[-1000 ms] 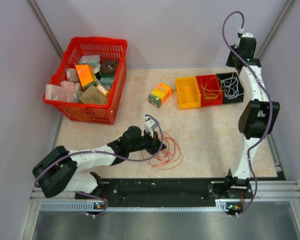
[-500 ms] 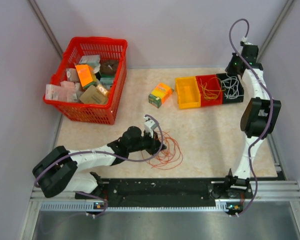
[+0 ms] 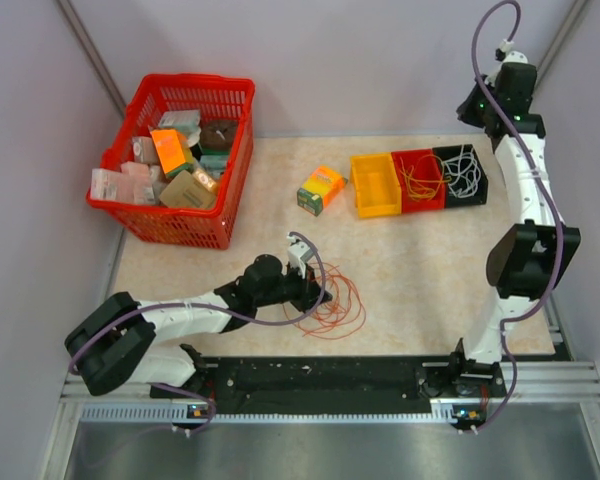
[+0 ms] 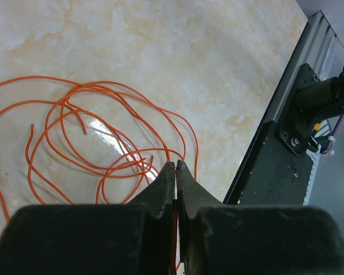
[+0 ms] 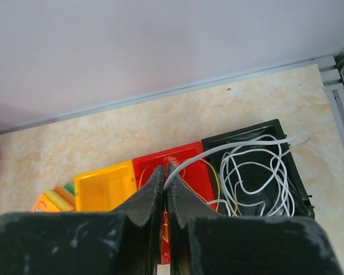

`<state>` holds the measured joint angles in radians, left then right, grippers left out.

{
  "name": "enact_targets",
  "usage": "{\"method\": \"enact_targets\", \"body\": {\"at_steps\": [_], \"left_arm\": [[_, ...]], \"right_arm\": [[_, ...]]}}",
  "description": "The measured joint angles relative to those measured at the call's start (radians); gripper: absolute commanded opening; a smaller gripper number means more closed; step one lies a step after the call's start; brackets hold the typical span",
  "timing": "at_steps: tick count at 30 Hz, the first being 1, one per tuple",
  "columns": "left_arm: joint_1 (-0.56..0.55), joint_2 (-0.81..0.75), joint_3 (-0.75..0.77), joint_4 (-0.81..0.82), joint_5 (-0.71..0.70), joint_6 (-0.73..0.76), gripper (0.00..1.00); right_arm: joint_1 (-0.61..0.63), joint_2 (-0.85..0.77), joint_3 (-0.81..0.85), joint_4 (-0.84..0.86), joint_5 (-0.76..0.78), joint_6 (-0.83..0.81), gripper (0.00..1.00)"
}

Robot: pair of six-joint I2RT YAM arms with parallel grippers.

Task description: Untangle the cables

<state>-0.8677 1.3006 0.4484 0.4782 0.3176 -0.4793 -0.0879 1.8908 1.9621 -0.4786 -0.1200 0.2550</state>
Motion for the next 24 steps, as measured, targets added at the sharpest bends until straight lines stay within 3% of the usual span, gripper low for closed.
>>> {"method": "enact_targets", "body": {"at_steps": [11,24], "left_arm": [[0.000,0.000,-0.002,0.001,0.000,0.000,0.00],[0.000,0.000,-0.002,0.002,0.004,0.000,0.00]], "right_arm": [[-0.003,0.023,0.001,0.000,-0.053,0.040,0.00],[-0.179,0.112,-0.073,0.092,-0.241,0.123,0.00]]}}
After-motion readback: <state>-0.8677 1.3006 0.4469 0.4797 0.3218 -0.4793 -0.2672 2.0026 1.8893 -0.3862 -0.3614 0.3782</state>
